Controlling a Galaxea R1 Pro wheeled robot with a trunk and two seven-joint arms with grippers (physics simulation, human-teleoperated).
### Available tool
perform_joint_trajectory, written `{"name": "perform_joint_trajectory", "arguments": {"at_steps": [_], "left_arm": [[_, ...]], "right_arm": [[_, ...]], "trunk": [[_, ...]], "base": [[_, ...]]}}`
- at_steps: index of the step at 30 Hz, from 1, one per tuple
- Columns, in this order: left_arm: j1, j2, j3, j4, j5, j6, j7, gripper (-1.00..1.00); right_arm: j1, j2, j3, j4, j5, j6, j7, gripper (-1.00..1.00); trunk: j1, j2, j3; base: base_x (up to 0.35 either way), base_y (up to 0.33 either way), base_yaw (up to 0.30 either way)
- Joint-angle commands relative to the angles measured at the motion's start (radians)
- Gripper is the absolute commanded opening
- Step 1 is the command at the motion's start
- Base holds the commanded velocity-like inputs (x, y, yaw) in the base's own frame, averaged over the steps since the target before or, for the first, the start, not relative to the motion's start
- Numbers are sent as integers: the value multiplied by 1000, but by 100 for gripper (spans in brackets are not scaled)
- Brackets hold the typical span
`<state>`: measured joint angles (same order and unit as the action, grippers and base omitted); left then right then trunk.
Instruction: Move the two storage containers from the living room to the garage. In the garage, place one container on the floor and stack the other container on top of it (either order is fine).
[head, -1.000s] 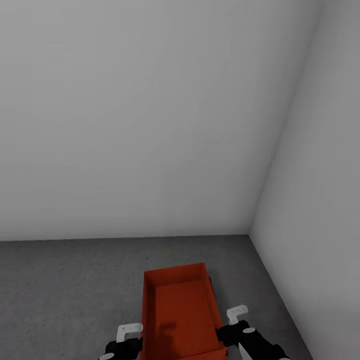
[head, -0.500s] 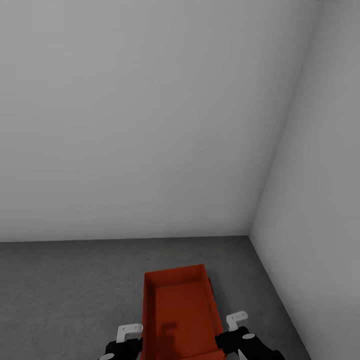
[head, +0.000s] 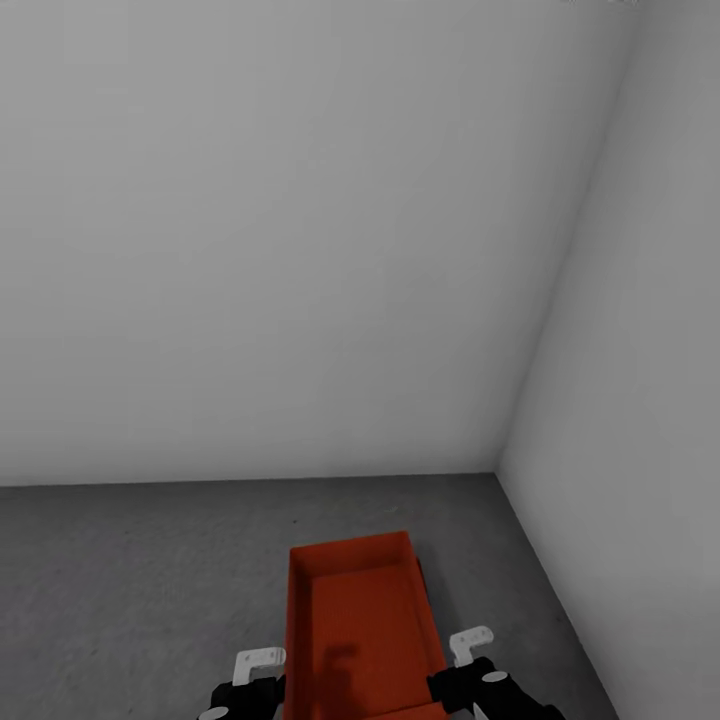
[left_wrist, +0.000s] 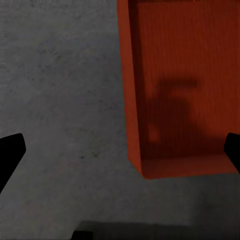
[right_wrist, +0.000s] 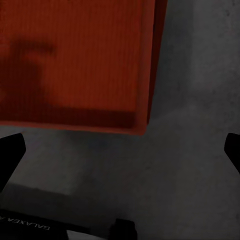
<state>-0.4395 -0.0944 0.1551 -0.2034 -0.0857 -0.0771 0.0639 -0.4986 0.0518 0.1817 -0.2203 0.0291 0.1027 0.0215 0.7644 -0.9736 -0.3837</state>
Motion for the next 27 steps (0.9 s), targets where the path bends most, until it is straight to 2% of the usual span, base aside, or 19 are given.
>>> {"name": "perform_joint_trajectory", "arguments": {"at_steps": [1, 19, 27], "left_arm": [[-1, -1, 7, 1, -9, -3, 2, 100], [0, -1, 6, 2, -11, 0, 3, 100], [7, -1, 5, 4, -11, 1, 3, 100]], "right_arm": [[0, 0, 1, -2, 3, 6, 2, 100], [4, 0, 0, -2, 4, 7, -3, 100], [26, -4, -1, -1, 4, 7, -3, 100]], "trunk": [[-4, 7, 2], [-73, 133, 59], [-104, 189, 84]], "base": [[0, 0, 0], [0, 0, 0], [0, 0, 0]]}}
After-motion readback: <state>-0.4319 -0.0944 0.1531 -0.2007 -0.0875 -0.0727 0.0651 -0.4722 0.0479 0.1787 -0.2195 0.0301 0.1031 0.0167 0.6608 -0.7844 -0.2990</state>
